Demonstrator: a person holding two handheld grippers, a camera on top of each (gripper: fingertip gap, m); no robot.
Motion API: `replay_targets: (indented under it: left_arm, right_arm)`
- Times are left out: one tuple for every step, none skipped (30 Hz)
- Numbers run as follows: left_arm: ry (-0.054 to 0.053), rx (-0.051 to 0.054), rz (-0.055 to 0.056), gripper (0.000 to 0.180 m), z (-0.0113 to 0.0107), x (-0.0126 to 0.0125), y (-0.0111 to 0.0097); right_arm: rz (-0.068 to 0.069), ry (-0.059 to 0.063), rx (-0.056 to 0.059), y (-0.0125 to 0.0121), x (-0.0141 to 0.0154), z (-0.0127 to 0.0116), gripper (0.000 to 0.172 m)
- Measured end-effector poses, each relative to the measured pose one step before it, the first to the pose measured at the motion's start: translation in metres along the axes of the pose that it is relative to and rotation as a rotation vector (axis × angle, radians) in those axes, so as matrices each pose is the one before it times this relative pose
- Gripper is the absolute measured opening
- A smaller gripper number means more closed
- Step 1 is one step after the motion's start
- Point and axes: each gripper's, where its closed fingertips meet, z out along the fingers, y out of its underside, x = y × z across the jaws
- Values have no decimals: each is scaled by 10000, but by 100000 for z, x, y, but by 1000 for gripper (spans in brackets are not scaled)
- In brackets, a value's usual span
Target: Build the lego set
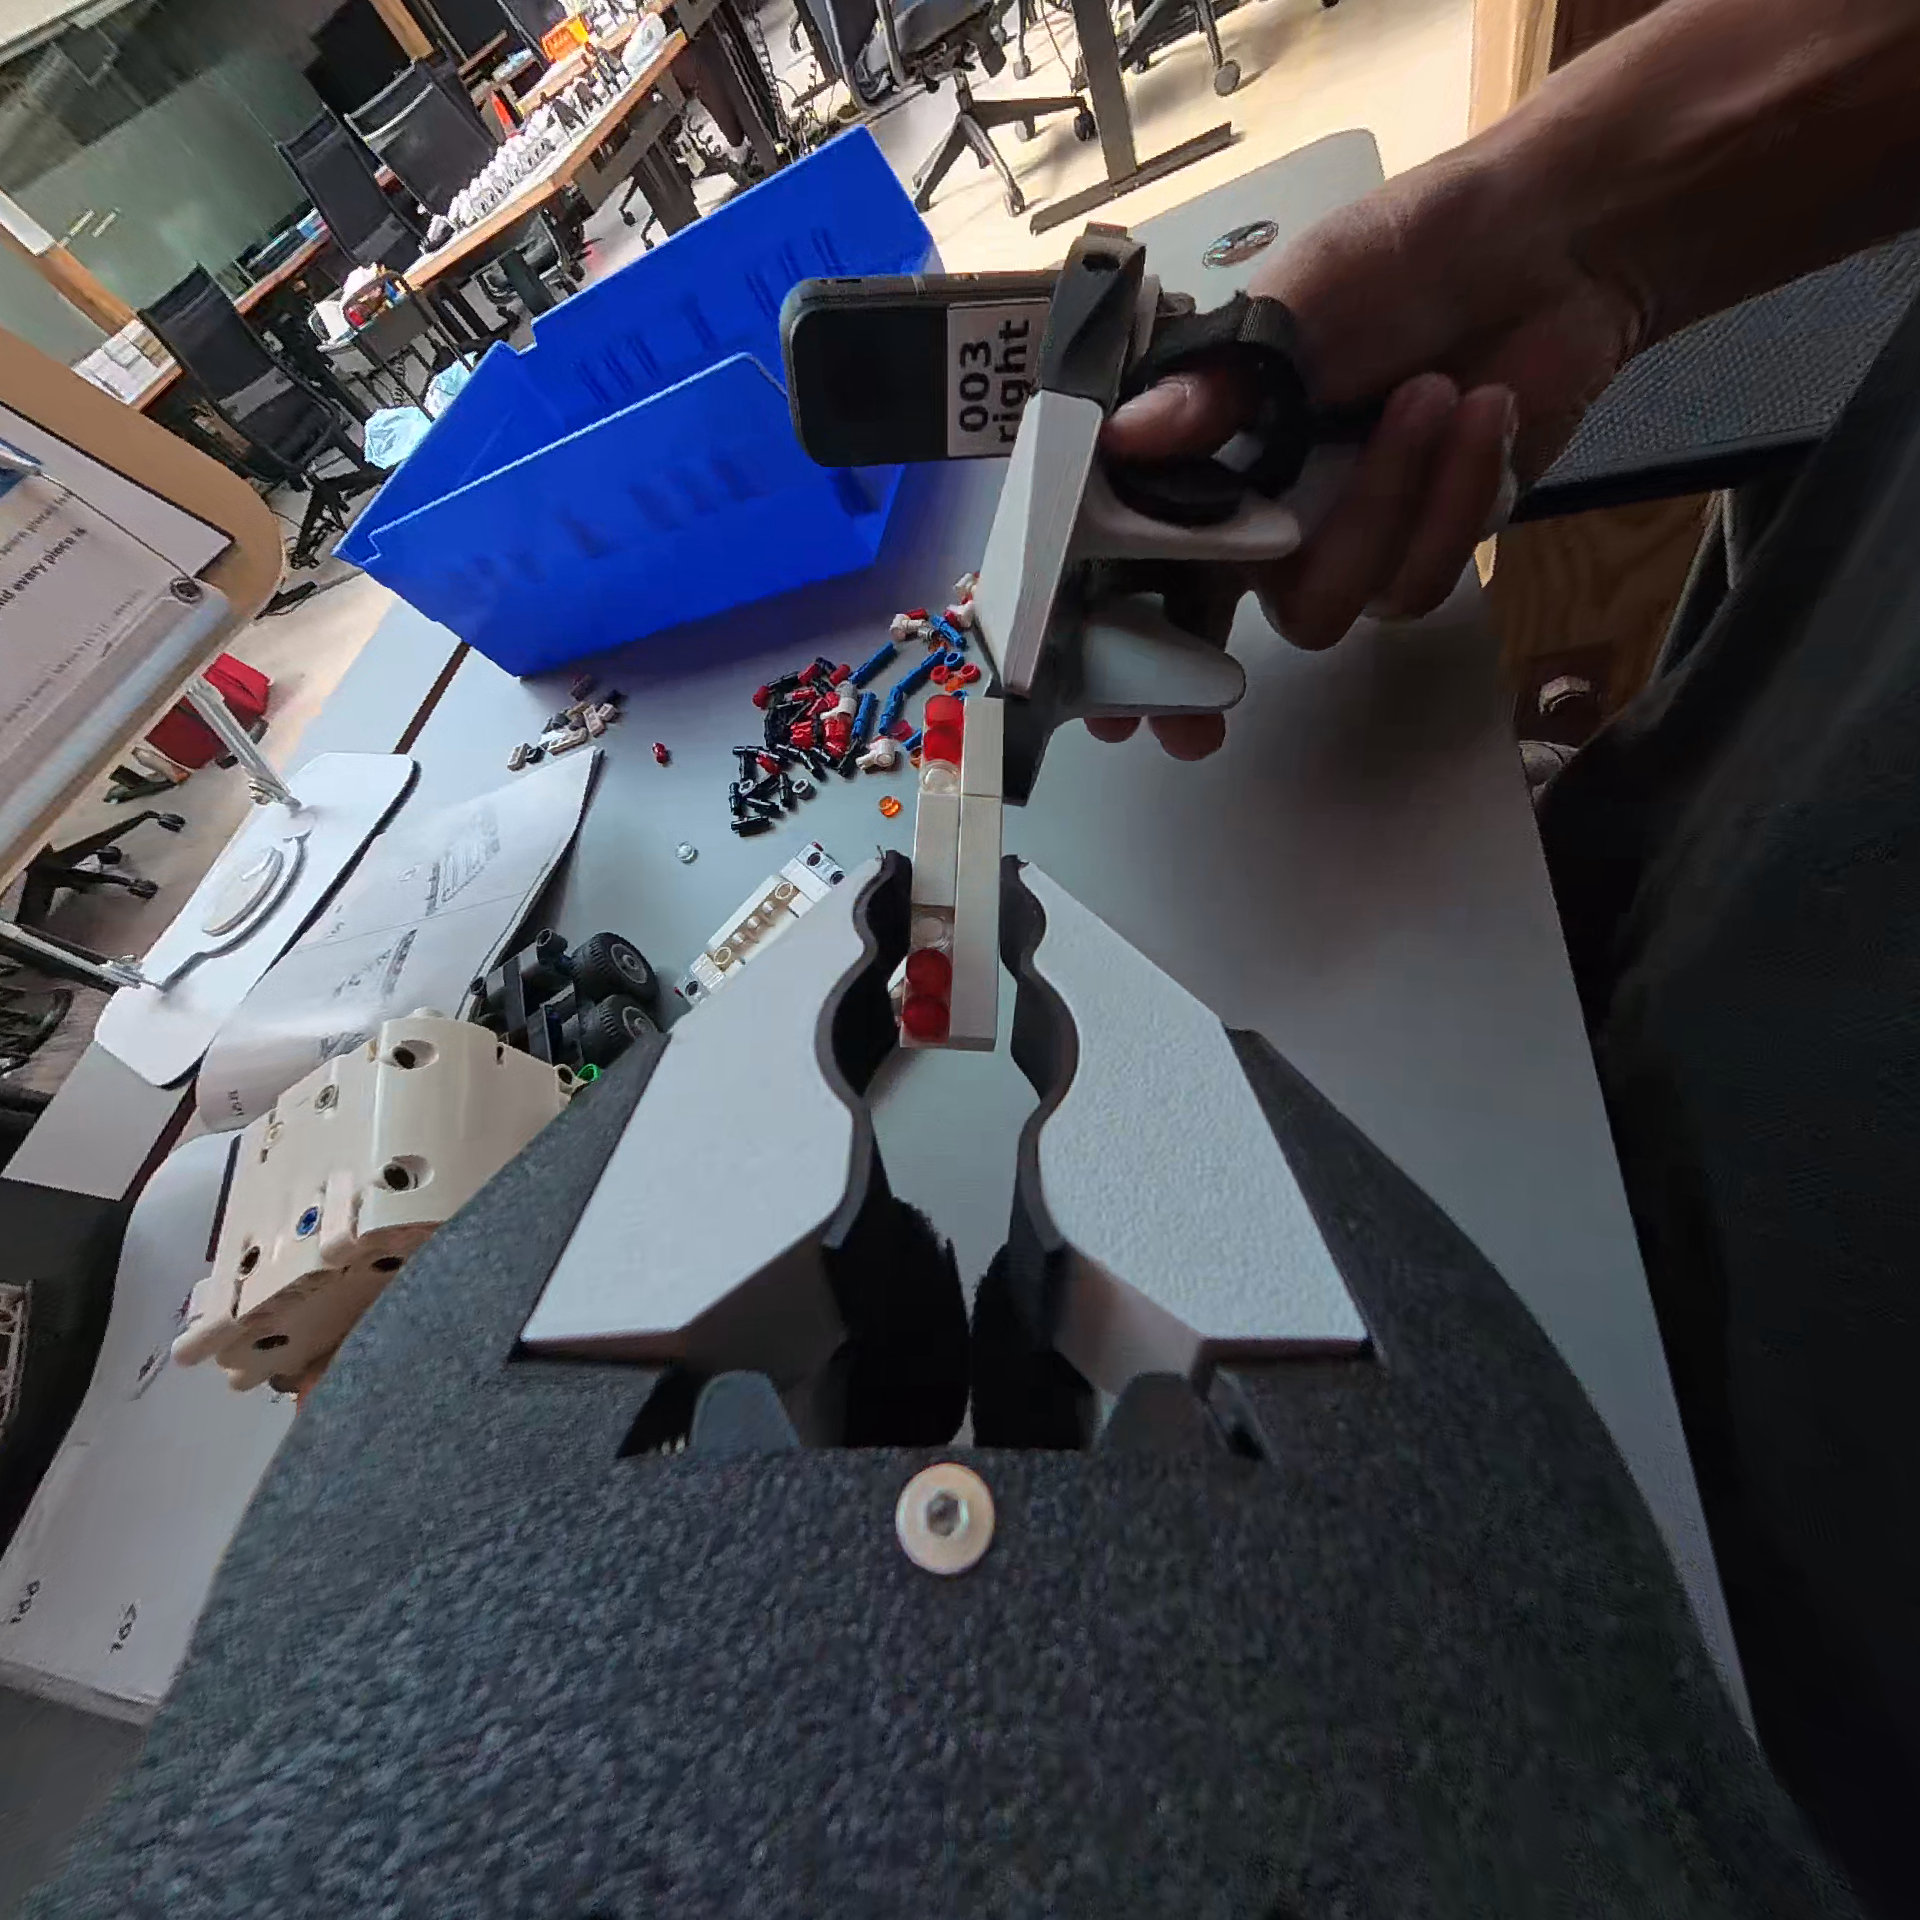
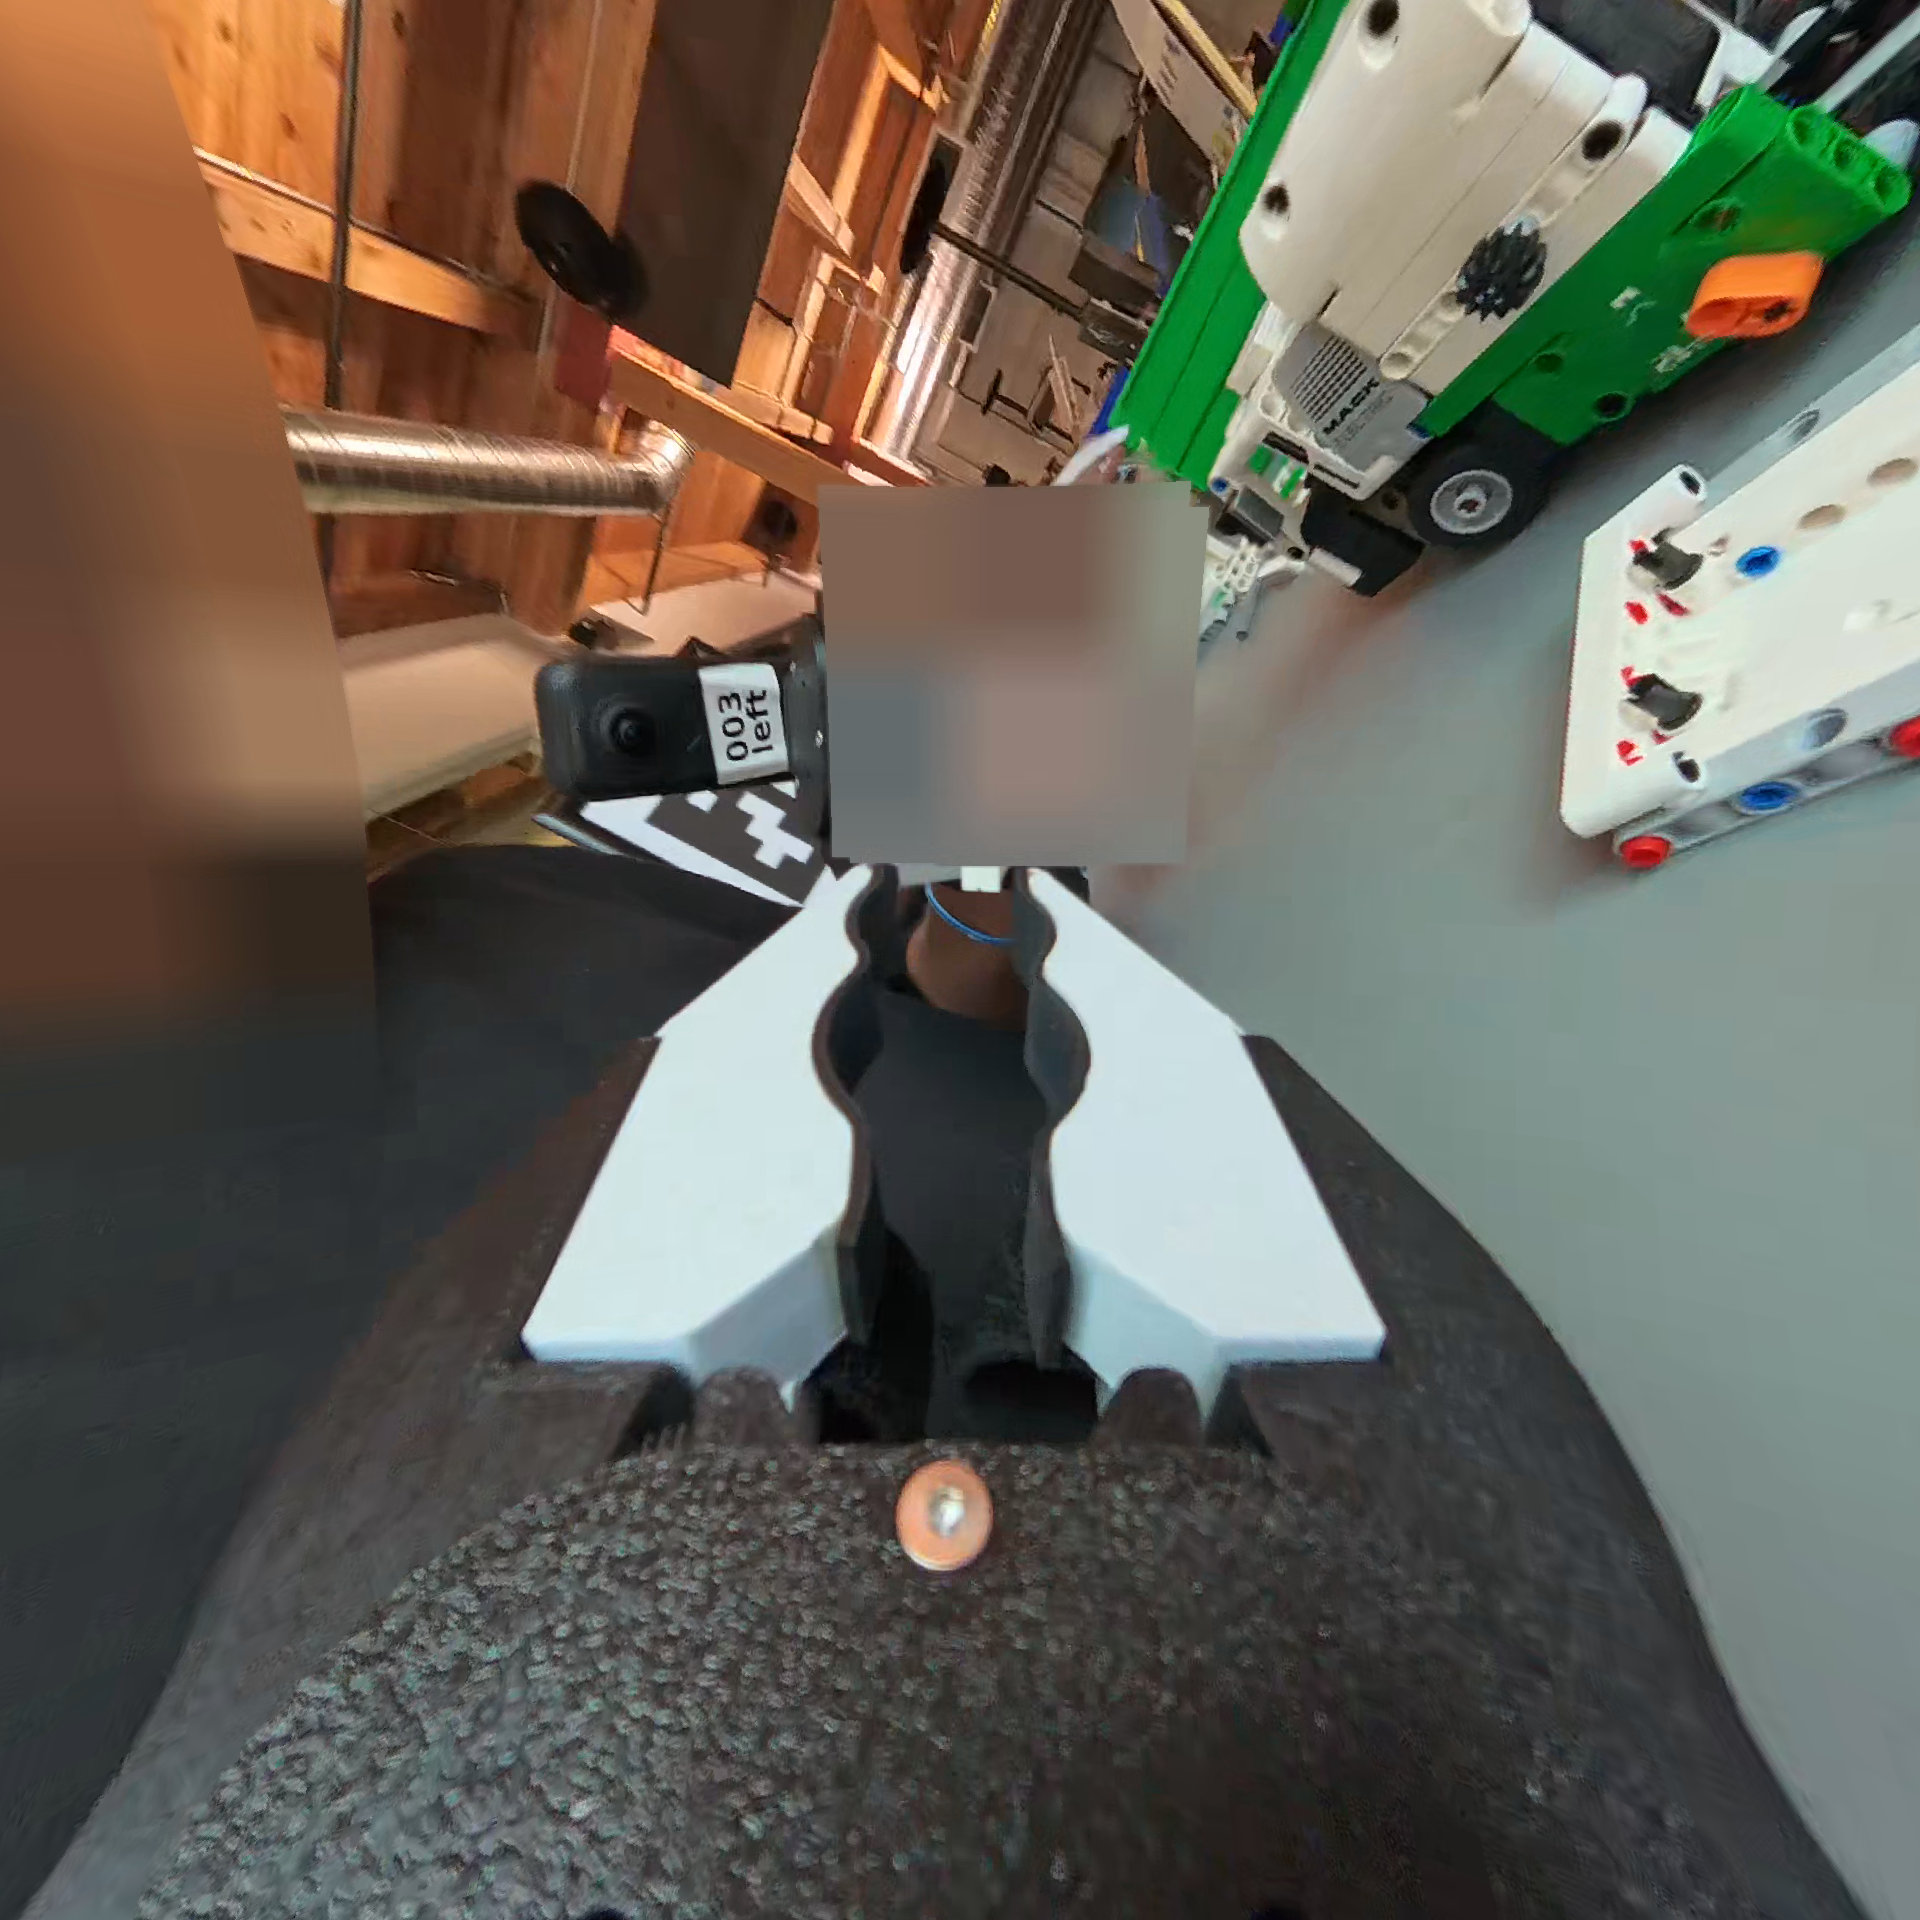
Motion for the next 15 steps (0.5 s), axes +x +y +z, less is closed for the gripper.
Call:
replay_targets:
  left_arm:
    - [59,-47,69,15,112,26,99]
    - [77,-66,85,15,109,90,106]
    - [8,-81,107,15,128,3,110]
    - [33,-72,91,16,143,45,80]
    - [44,13,50,15,100,54,-55]
    - [0,96,6,15,38,-48,-208]
    - [16,7,-13,15,48,-69,-77]
    - [35,-102,49,15,78,-33,116]
    - [19,-78,67,15,96,-22,118]
    - [43,-83,-4,15,128,37,156]
    - [82,-94,-29,15,161,104,227]
    - [68,-46,-35,16,168,89,208]
    - [62,-20,-79,16,151,50,160]
    - [102,-19,-146,16,106,58,104]
    - [173,-6,-214,16,63,115,64]
  right_arm:
    - [135,-56,109,-45,130,207,20]
    - [-23,85,-23,151,282,212,19]
    - [-29,122,63,62,286,173,17]
    - [-2,73,57,44,187,167,17]
    - [65,47,169,-144,148,59,15]
    - [87,54,154,-206,133,-53,8]
    - [10,130,77,-138,183,-72,5]
    - [-58,139,-6,-33,131,-15,5]
    - [-196,181,-27,57,116,-25,5]
    - [-218,264,11,7,172,-58,6]
    - [-148,254,-73,118,238,-51,6]
    - [-34,169,-72,89,209,-54,6]
    - [9,116,-13,2,153,-44,5]
    - [14,86,-9,-4,119,-32,5]
    - [26,74,-72,58,94,-43,5]
